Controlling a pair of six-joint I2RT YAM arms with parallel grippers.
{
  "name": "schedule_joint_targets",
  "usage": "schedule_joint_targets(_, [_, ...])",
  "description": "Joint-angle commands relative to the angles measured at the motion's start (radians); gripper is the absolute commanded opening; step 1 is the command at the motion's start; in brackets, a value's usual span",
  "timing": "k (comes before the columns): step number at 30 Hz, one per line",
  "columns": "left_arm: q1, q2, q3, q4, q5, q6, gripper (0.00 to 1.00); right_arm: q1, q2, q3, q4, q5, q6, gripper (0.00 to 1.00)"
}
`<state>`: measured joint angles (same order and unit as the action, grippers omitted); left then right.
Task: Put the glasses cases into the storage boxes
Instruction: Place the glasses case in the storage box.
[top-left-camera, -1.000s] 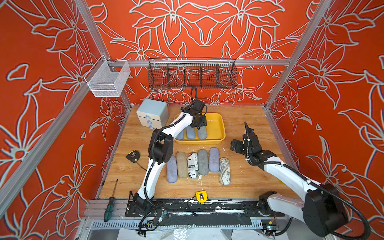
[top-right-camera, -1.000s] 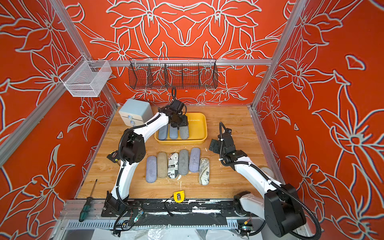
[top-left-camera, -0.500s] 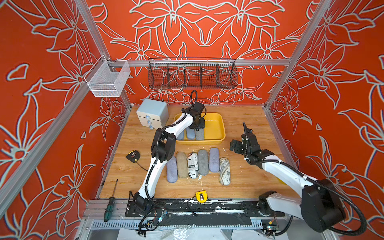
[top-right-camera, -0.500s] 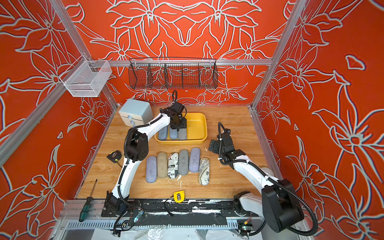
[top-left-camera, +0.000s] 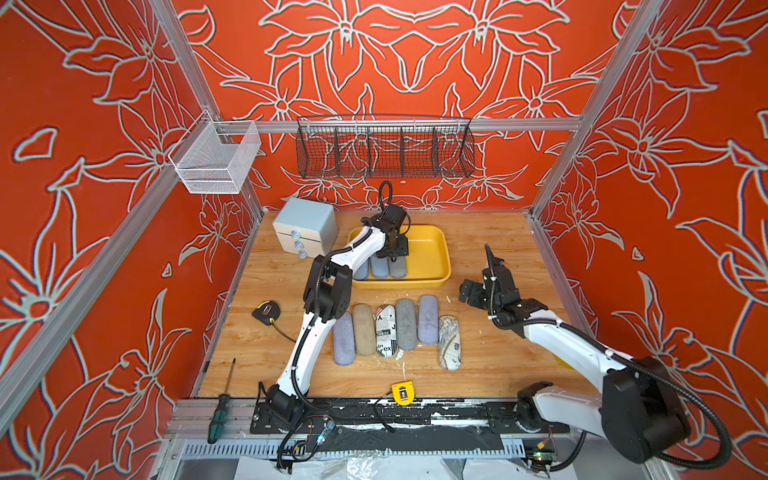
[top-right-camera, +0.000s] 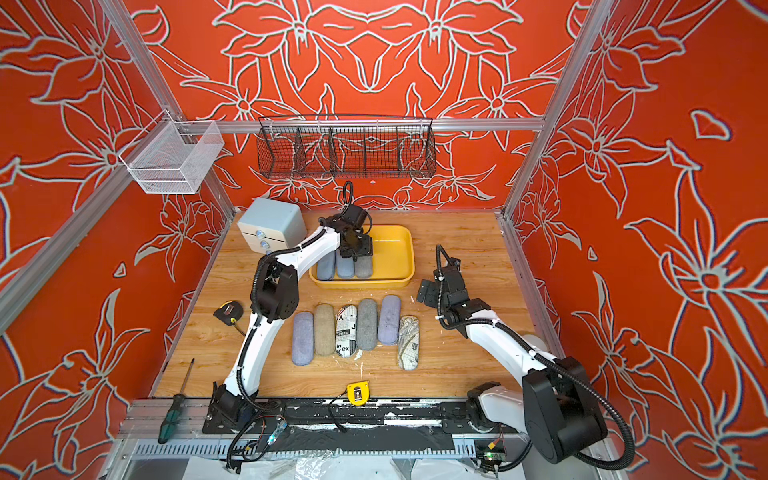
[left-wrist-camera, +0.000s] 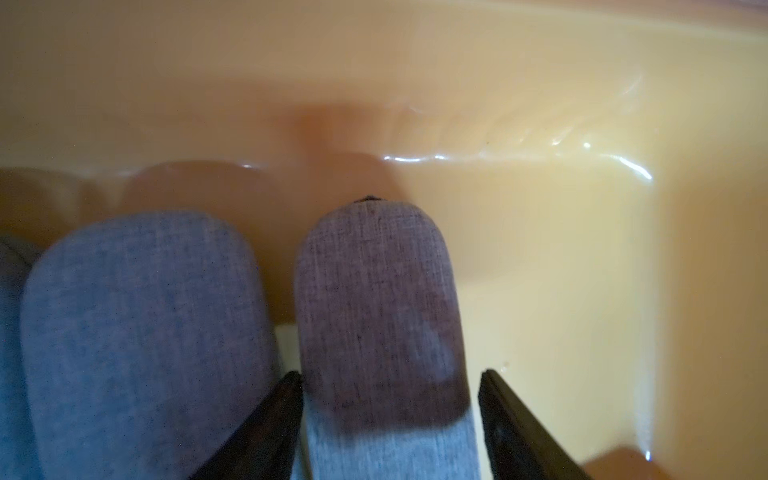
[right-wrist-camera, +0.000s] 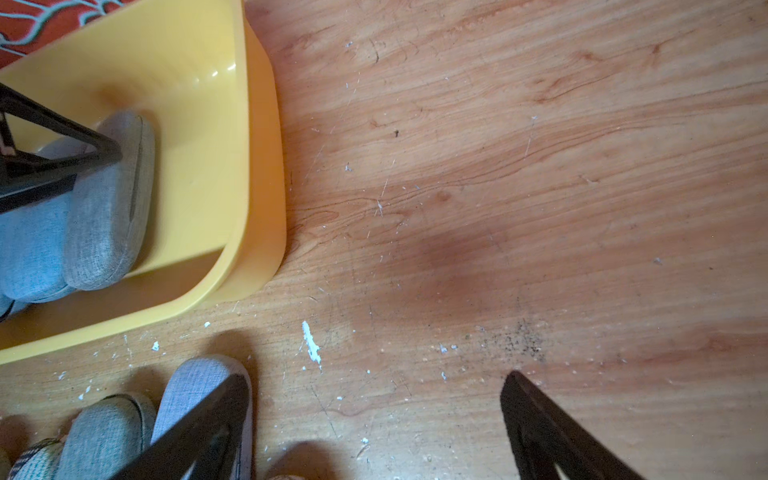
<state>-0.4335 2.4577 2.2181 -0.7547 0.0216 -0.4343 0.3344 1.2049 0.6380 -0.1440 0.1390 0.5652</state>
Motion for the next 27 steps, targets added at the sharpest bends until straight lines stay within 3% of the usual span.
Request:
schedule_joint_targets(1, [0.01,0.017,0.016,-0.037,-0.017,0.002,0.72,-0.005,0.003,0.005,0.009,-0.007,0.016,0.97])
schedule_joint_targets(7, [0.012,-0.026,0.009,-0.036,-0.007,0.002,0.77,-0.006,-0.008,0.007,0.004,-0.009,0.014,0.97])
schedule_joint_targets(20, [0.009,-0.243,-0.087,0.044,0.125,0.006,0.9,-0.003,-0.021,-0.001,-0.045,-0.098,-0.004,0.97])
schedule_joint_targets(27, [0.005,-0.343,-0.136,0.072,0.2,0.002,0.93,0.029,-0.057,-0.015,-0.113,-0.137,0.0,0.97])
